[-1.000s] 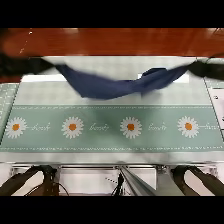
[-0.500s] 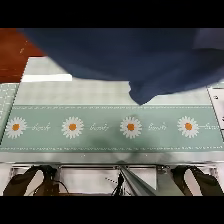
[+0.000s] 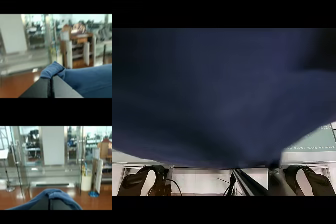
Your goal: Fold the shirts.
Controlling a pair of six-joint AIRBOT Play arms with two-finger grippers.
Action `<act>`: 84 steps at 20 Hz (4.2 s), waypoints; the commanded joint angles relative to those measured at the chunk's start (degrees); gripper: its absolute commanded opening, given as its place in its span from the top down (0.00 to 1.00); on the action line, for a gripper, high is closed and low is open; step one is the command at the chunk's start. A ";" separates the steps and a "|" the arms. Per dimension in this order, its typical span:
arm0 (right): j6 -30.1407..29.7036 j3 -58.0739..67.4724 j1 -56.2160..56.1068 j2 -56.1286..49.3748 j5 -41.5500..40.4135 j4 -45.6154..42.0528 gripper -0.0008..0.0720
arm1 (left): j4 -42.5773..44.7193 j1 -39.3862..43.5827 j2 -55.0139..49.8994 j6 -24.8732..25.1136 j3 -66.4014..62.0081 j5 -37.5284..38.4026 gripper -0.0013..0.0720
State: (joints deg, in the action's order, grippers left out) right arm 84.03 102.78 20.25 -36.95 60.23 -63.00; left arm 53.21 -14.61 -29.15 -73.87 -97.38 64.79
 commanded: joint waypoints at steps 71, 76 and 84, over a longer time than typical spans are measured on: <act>-20.02 -53.59 23.98 -31.01 17.68 8.83 0.23 | 0.72 -12.00 -50.18 12.55 55.08 13.20 0.13; -20.59 -56.06 23.93 -30.56 17.18 9.18 0.23 | -2.40 -6.54 -52.00 10.60 55.39 8.07 0.14; -19.98 -57.13 23.93 -30.58 18.69 5.75 0.23 | -8.20 2.71 -56.24 7.23 55.34 5.05 0.96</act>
State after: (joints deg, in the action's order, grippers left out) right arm 63.86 46.61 44.10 -67.61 78.39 -55.16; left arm 46.28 -13.56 -84.58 -65.54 -42.09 70.06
